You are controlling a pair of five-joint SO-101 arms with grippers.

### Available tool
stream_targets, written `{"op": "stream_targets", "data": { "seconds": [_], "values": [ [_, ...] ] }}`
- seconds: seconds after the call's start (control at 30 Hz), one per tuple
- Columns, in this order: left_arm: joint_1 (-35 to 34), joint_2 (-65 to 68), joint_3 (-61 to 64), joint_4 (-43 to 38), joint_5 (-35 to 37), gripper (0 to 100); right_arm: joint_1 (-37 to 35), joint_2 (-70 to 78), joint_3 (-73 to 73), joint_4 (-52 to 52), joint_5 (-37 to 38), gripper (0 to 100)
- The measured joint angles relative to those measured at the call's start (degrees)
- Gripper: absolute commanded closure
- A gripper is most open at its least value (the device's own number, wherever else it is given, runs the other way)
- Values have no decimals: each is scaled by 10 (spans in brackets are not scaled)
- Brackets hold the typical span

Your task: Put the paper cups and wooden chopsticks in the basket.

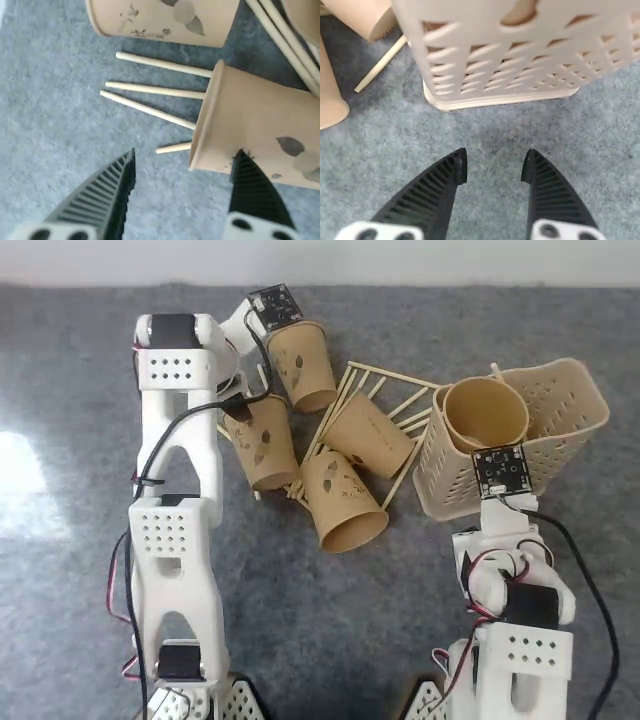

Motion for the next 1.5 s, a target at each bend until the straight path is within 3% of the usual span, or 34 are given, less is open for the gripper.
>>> {"op": "stream_targets", "data": {
  "seconds": [0.33,0.63,0.9,1.2,1.5],
  "values": [
    [8,24,0,0,-27,709,1,0,0,0,0,815],
    [9,-54,193,-1,-106,709,1,0,0,0,2,816],
    [38,-100,356,1,-126,709,2,0,0,0,2,817],
    [42,-163,378,1,-128,709,1,0,0,0,2,818],
    [42,-328,404,1,-128,709,2,-2,11,-11,2,818]
  ]
}}
